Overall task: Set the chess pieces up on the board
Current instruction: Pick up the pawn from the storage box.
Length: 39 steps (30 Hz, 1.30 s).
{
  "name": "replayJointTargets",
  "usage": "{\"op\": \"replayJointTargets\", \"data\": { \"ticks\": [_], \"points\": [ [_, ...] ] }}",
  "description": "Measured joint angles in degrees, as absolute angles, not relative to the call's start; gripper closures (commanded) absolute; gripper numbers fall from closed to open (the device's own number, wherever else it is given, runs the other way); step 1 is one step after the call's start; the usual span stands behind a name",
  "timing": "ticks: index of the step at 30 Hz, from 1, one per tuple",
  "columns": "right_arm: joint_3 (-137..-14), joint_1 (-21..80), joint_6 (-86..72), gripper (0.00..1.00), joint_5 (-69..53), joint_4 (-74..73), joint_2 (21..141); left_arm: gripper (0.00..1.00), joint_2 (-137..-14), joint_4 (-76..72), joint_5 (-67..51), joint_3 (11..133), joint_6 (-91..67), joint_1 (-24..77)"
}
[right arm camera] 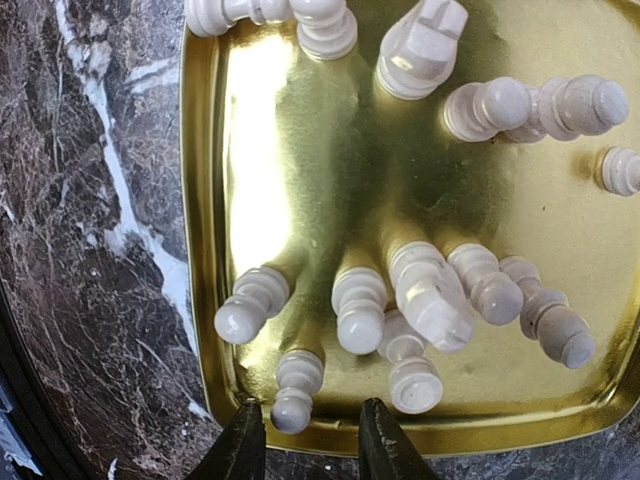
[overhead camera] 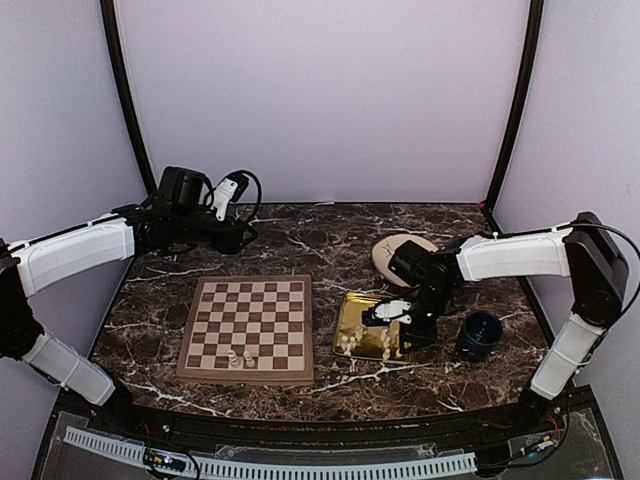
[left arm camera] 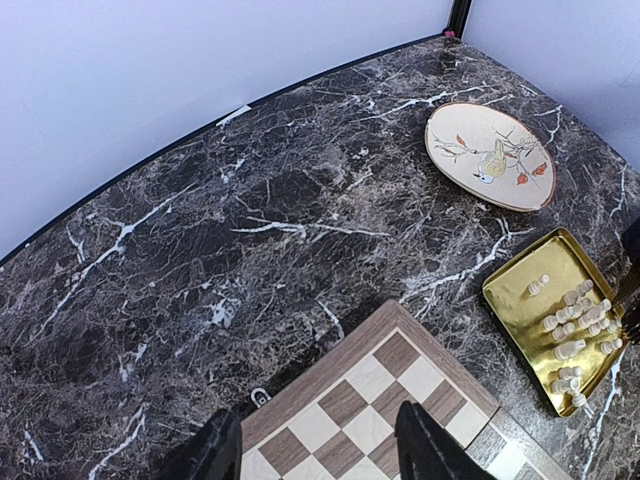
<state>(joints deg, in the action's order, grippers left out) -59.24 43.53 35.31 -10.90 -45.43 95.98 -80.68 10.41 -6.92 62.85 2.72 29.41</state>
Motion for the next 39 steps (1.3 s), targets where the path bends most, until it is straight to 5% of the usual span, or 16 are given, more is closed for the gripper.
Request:
{"op": "replayJointTargets", "data": {
  "ticks": [21,39],
  "points": [
    [-60.38,44.51,35.57,0.96,-12.71,-45.21,98.85,0.45,-80.68,10.41,-7.09,62.85,2.74,29.41],
    [-64.07,44.47,36.18,0.96,-14.35,-50.85,97.80,0.45,-81.06,10.46,-7.70,62.85,2.72,29.41]
  ]
}}
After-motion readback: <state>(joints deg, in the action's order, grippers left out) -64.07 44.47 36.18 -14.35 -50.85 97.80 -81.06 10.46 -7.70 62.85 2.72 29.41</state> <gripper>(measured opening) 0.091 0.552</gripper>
